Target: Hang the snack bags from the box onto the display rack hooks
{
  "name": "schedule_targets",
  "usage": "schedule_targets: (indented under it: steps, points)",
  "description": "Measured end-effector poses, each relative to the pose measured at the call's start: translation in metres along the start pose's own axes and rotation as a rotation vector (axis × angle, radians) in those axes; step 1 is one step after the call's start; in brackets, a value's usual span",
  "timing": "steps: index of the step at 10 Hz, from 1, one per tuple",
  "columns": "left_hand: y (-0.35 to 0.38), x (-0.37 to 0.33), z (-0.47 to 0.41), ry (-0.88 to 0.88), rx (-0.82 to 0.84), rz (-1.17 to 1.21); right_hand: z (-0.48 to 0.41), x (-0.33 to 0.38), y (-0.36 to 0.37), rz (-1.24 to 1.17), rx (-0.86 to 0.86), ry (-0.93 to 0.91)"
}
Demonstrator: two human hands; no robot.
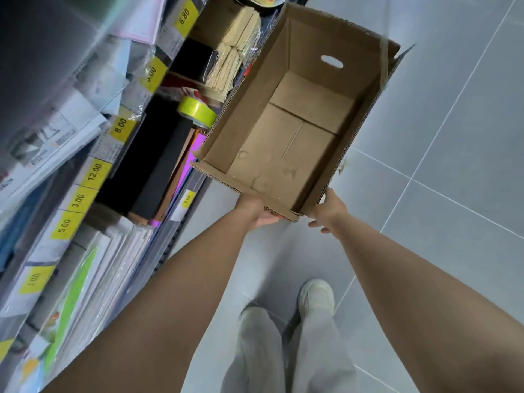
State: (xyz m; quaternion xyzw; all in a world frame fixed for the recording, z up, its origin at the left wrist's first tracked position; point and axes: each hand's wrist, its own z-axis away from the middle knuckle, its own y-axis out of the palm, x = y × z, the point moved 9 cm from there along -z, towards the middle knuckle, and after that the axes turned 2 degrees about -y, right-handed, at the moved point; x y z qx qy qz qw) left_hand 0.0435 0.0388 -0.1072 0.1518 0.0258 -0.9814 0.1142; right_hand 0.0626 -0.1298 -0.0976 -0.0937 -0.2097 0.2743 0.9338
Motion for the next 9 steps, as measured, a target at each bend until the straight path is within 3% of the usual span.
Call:
schedule_targets:
  steps: [2, 5, 7, 8, 9]
  points:
    - [0.02, -0.021, -0.016, 0.069, 0.031, -0.109, -0.021, 0.004, -0.01, -0.064, -0.04, -0.027]
    - [0.08, -0.109, -0.051, 0.192, 0.122, -0.019, -0.054, 0.065, -0.097, -0.243, -0.367, -0.25]
    - [0.101, -0.133, -0.038, 0.128, 0.145, -0.123, -0.045, 0.074, -0.102, -0.401, -0.092, -0.193]
    - [0.096, -0.138, -0.029, 0.142, 0.086, -0.217, -0.025, 0.076, -0.098, -0.363, 0.036, -0.196]
    - [0.088, -0.142, -0.014, 0.151, 0.034, -0.297, -0.01, 0.079, -0.106, -0.368, 0.01, -0.225]
